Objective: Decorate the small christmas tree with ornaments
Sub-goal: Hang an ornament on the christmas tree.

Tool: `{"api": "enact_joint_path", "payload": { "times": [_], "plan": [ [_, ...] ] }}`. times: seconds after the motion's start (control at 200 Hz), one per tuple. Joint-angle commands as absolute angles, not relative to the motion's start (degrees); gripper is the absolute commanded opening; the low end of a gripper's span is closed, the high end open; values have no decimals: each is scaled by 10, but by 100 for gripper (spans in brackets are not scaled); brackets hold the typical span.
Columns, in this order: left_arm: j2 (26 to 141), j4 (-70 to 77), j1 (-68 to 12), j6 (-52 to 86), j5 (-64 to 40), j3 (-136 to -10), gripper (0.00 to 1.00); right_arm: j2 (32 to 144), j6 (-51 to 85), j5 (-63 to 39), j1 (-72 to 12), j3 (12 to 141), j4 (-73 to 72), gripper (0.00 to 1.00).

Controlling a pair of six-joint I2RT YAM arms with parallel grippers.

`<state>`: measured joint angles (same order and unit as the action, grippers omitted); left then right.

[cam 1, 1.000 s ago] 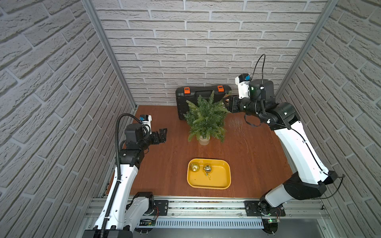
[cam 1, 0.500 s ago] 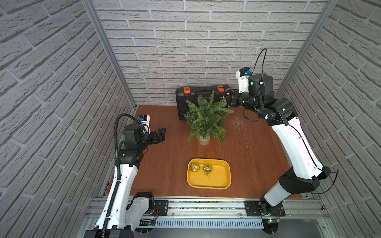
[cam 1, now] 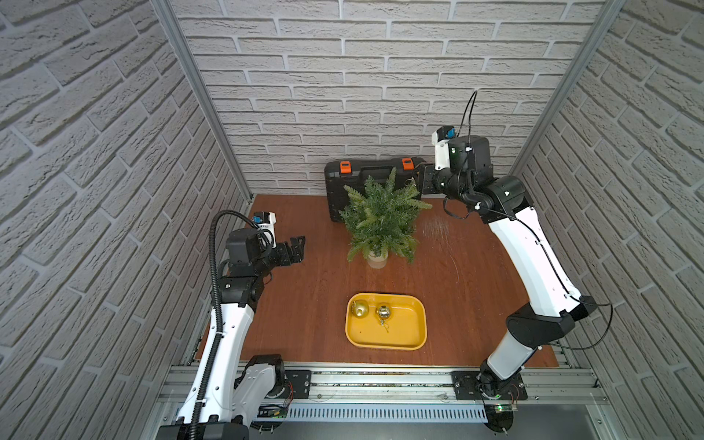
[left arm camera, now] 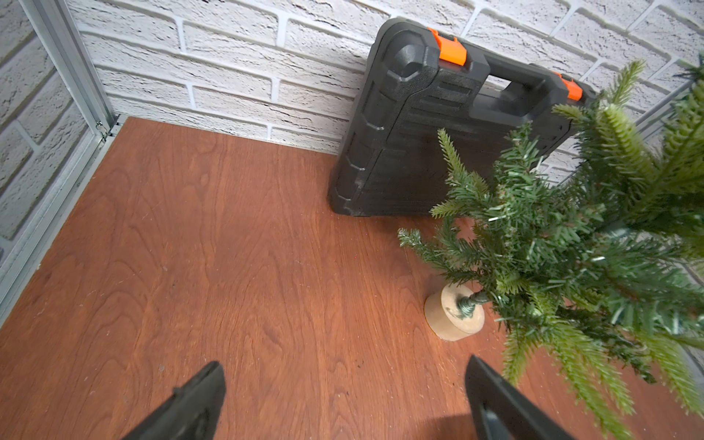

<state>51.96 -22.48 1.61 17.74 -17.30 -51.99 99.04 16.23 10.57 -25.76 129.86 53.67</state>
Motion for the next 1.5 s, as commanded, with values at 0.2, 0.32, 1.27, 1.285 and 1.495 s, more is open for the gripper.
{"api": "enact_joint_path", "payload": {
  "times": [0.2,0.32,1.27,1.285,1.495],
  "plan": [
    [517,-199,21,178,-183,-514,98,979,160,91,-256,1299,533,48],
    [518,-198,23,180,-183,-514,98,968,158,86,-256,1288,533,47],
    [521,-194,25,184,-190,-513,98,937,161,44,-256,1241,528,46],
    [521,-193,25,184,-190,-513,98,937,162,43,-256,1240,528,46],
    [519,-196,25,183,-188,-512,98,934,166,34,-256,1231,517,46]
  ]
}}
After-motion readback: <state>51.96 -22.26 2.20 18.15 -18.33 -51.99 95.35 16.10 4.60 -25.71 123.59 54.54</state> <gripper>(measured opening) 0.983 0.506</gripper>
